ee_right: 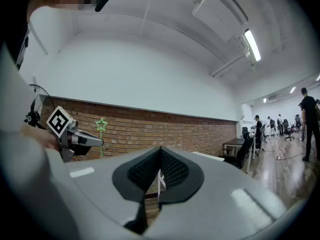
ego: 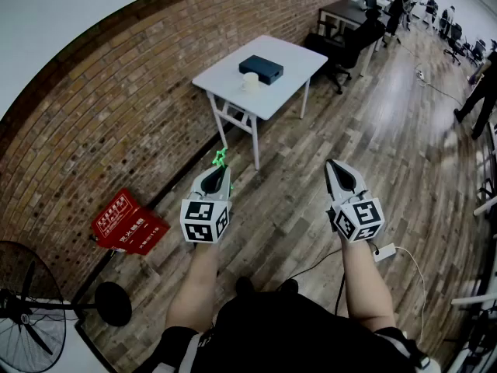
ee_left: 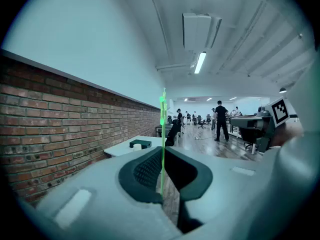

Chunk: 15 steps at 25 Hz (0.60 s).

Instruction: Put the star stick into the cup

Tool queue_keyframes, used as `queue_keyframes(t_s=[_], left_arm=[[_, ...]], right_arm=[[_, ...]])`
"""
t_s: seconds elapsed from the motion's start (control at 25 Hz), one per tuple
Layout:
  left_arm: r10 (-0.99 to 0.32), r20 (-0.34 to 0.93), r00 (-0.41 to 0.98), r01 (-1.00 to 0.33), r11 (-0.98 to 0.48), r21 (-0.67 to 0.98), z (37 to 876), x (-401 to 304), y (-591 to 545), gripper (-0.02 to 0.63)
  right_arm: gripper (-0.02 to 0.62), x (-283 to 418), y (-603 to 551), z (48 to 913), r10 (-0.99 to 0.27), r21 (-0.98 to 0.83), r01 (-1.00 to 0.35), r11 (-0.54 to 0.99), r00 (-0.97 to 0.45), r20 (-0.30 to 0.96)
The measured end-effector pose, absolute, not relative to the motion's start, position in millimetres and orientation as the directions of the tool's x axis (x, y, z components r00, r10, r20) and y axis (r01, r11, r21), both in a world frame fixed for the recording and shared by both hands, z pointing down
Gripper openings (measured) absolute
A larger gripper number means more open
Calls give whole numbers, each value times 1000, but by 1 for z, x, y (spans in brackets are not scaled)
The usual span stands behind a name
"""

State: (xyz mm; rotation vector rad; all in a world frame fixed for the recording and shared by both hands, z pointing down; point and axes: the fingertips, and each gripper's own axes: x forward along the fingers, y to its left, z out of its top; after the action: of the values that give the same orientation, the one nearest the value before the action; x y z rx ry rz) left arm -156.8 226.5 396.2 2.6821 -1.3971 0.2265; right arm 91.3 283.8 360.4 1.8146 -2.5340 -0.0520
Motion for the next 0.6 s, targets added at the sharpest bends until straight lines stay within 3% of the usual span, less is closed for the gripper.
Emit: queue_keyframes(t_s=[0.4, 0.6], left_arm=[[-797, 177, 578, -815, -576, 64, 399, -146, 220, 18], [-794, 174, 582, -811, -581, 64, 397, -132, 222, 17]], right_arm=[[-3, 98, 277, 360, -944, 20, -944, 331, -331, -7], [-2, 96, 281, 372, -910, -37, -911, 412, -413, 38]])
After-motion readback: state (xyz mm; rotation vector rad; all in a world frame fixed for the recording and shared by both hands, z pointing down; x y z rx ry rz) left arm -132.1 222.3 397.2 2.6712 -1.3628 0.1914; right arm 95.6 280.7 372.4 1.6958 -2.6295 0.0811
